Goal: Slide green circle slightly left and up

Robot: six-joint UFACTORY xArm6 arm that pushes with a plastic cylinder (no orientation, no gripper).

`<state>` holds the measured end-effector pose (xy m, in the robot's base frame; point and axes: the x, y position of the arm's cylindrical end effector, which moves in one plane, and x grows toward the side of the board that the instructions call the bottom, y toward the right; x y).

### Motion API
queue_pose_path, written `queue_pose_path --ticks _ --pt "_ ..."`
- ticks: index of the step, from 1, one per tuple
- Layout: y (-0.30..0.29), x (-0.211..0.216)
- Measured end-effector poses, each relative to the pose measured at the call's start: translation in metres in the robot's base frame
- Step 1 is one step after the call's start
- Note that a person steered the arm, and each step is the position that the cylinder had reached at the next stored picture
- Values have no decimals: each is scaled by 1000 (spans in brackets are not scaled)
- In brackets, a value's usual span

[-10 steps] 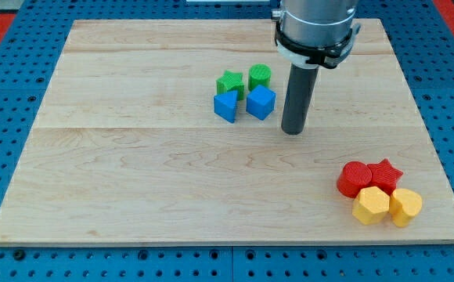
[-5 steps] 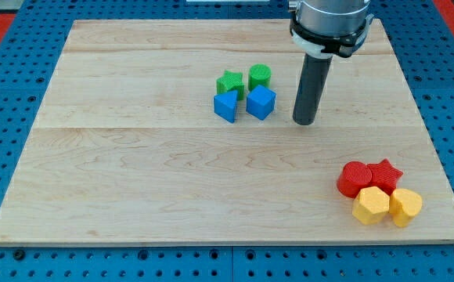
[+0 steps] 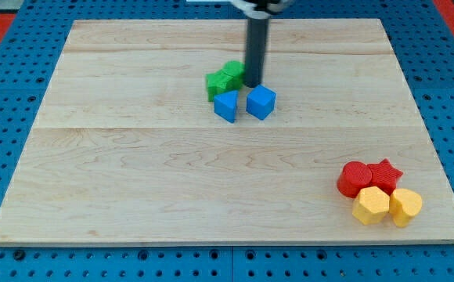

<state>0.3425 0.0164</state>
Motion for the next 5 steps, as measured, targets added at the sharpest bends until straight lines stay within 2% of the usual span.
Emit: queue_pose_path --ticks 2,4,5 --pt "-15 -21" --pt "-29 -76" --pt "-64 -84"
